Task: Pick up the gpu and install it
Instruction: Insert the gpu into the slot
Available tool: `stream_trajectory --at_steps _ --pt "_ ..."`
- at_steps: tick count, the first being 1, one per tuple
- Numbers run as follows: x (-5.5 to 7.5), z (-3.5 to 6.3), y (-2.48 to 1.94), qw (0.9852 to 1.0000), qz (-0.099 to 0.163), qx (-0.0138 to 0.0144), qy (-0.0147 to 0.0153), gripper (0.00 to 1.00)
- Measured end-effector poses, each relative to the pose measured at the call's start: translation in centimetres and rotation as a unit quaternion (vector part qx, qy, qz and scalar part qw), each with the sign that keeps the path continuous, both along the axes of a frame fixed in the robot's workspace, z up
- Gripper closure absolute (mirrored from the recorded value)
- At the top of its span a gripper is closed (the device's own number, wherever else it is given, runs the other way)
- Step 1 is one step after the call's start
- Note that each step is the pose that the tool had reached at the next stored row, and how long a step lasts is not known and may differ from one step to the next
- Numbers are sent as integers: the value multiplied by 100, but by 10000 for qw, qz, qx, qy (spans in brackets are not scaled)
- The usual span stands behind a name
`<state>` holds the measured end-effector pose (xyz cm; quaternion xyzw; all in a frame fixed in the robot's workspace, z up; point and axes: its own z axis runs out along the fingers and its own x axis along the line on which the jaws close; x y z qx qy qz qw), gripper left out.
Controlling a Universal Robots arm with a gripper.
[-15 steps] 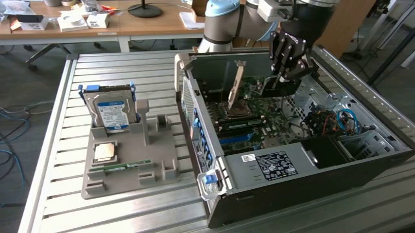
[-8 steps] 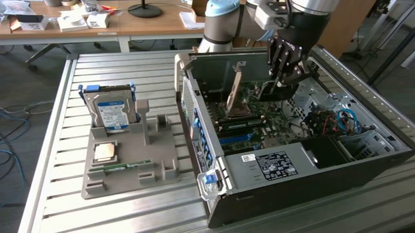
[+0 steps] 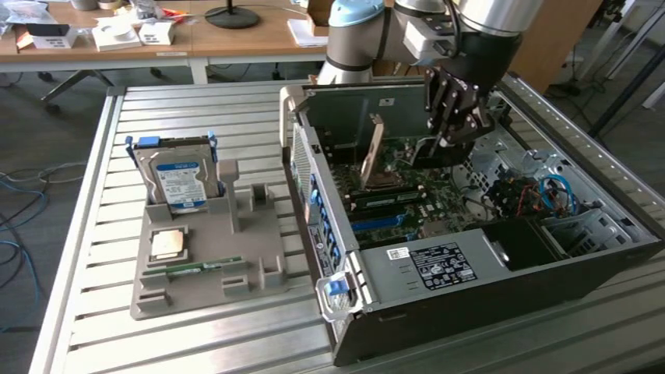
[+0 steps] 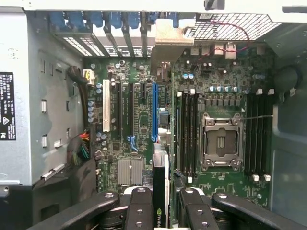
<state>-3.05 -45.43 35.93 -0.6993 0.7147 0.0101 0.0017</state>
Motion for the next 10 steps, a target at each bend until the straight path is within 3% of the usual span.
stream_trajectory --at_steps 10 --pt "-17 -102 0 10000 0 0 0 74"
